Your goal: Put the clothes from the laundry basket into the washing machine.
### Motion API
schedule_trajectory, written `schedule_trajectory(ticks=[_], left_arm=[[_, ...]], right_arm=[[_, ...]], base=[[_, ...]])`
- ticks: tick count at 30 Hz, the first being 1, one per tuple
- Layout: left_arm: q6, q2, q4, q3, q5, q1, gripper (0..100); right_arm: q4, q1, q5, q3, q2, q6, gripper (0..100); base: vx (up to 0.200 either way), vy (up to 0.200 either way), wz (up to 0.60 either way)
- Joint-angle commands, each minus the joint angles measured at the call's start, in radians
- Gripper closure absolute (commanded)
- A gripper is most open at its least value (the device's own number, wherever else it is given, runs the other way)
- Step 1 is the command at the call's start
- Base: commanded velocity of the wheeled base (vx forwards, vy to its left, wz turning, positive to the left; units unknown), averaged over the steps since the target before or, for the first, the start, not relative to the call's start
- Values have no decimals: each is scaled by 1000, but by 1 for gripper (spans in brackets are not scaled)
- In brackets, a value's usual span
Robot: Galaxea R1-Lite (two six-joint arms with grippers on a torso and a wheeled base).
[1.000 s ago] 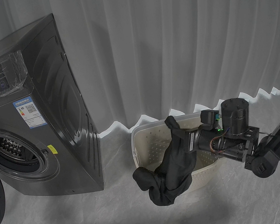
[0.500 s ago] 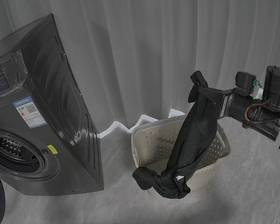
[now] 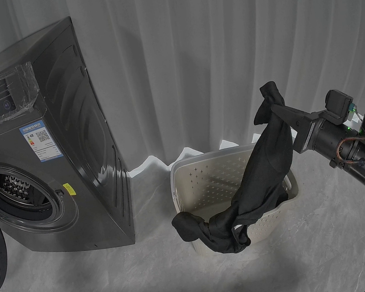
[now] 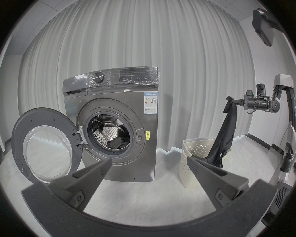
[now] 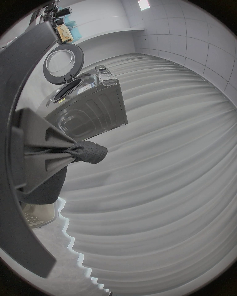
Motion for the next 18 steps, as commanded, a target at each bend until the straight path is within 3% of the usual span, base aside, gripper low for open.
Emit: schedule_trajectory(ticks=[1,5,18], left_arm=[[-2,-16,0,18,1,0,0],[-3,-16,0,18,1,0,0],[-5,-16,0,18,3,0,0]], right_arm=[[-1,2,0,4,-9,-2,100],[-28,4,5,7,-10,-34,100],[-51,35,23,27,-9,-39,100]], base=[[0,0,0],[0,0,0],[0,200,0]])
